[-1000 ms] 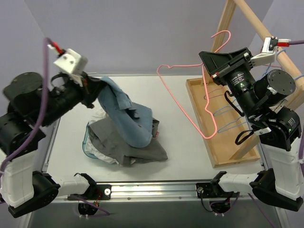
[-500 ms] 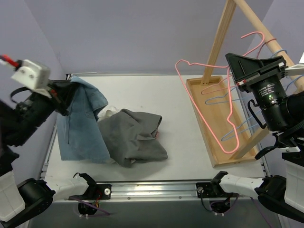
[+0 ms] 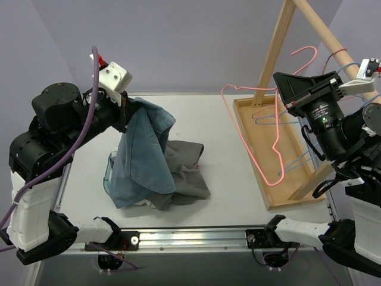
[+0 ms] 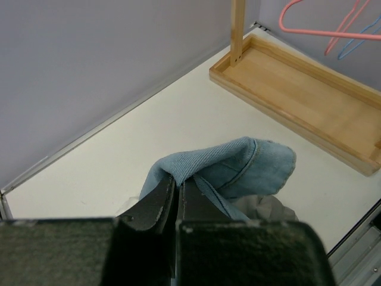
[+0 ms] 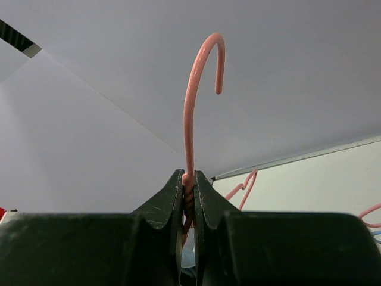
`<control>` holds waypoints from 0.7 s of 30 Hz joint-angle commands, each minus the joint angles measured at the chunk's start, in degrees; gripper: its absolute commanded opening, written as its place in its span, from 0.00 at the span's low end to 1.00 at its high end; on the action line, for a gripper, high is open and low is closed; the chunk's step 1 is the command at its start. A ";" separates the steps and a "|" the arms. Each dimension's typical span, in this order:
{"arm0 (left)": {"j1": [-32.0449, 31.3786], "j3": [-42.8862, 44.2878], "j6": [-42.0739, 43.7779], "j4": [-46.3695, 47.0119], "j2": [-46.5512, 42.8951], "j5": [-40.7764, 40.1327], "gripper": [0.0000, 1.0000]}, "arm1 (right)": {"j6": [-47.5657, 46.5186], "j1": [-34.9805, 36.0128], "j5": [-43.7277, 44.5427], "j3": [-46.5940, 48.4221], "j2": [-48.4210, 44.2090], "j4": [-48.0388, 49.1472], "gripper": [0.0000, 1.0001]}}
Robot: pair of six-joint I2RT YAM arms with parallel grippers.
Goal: Remove the skirt from the hanger
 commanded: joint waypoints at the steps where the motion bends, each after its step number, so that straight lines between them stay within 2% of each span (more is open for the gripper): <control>1: 0.57 3.91 -1.06 8.09 0.68 3.85 0.02 | -0.77 0.29 1.94 0.03 -0.97 1.70 0.00; 5: 1.18 6.62 -1.24 8.45 2.88 6.13 0.02 | -1.12 0.29 2.81 -0.06 -0.97 1.08 0.00; 9: 2.67 12.86 -1.33 7.22 6.92 9.47 0.02 | -1.39 0.47 2.82 -0.15 -0.88 0.91 0.00; 12: 4.78 13.23 -2.29 7.30 7.98 12.19 0.02 | -1.39 0.56 2.91 -0.50 -0.97 0.82 0.00; 15: 8.21 8.50 -3.87 8.53 6.67 17.29 0.02 | -1.39 0.56 2.91 -1.11 -1.23 1.08 0.00; 19: 11.20 -6.95 -6.33 12.65 -0.35 19.58 0.02 | -1.30 0.56 2.82 -2.78 -2.11 1.35 0.00; 20: 12.68 -14.38 -7.56 14.49 -2.11 20.20 0.02 | -1.30 0.64 2.91 -2.96 -2.29 1.43 0.00; 21: 13.31 -18.20 -8.44 15.38 -5.26 20.64 0.02 | -1.39 0.56 2.91 -3.13 -2.29 1.35 0.00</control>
